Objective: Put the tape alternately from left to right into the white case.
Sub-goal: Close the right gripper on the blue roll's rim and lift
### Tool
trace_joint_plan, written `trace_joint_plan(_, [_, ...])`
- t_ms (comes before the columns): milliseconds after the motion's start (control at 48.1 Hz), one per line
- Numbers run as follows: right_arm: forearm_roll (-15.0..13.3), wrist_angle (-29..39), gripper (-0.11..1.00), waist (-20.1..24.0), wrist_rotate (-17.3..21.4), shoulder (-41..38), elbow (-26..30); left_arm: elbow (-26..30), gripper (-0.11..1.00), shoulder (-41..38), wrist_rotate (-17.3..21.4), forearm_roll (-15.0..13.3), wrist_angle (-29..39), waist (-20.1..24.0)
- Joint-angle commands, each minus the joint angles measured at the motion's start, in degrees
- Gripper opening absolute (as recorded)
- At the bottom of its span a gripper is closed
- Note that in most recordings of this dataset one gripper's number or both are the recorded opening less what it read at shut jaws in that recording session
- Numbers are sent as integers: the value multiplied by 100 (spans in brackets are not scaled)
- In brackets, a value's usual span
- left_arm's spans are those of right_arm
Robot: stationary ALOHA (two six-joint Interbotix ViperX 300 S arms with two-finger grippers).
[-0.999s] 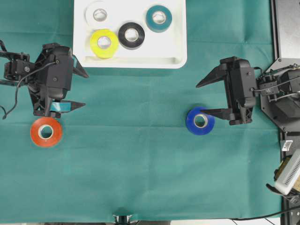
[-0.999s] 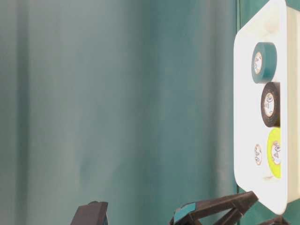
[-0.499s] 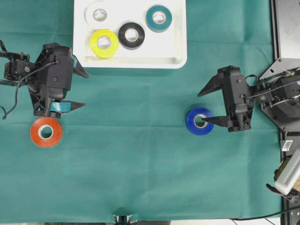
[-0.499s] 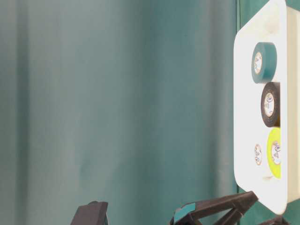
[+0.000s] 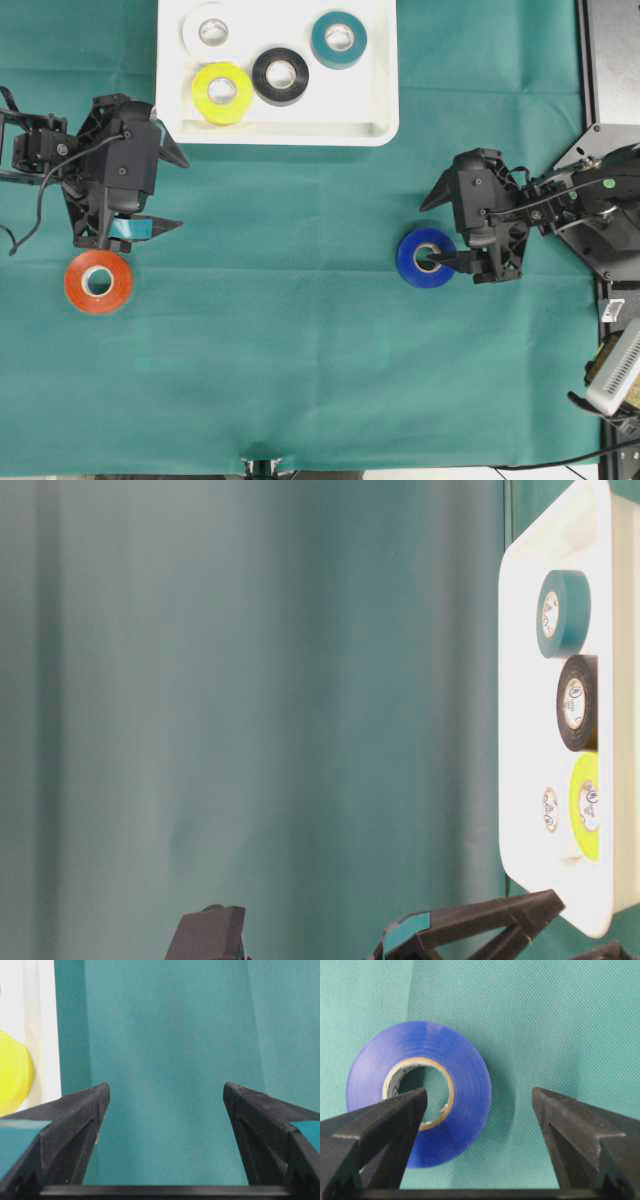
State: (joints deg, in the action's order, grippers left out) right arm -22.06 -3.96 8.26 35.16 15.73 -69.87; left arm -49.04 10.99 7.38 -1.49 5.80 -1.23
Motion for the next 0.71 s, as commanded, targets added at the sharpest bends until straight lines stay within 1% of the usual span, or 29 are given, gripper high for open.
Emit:
trace_joint_plan(0, [9, -44, 83, 18, 0, 0, 114, 53, 100, 62, -9, 0, -44, -18])
trace_joint_plan(374, [9, -18, 83, 18, 9, -185, 193, 35, 100, 53, -9, -9, -44, -18])
trace_joint_plan(458, [18, -18, 78, 18, 9, -246, 229, 35, 100, 53, -9, 0, -44, -18])
trace_joint_plan(478, [9, -9, 76, 9, 9, -264, 237, 35, 100, 53, -9, 0, -44, -18])
trace_joint_plan(520, [9, -18, 67, 18, 9, -281, 255, 35, 100, 53, -9, 0, -44, -18])
trace_joint_plan(645, [9, -35, 30, 18, 9, -272, 299, 18, 100, 62, -9, 0, -44, -18])
trace_joint_plan(686, [9, -44, 19, 18, 9, -272, 299, 18, 100, 62, -9, 0, -44, -18])
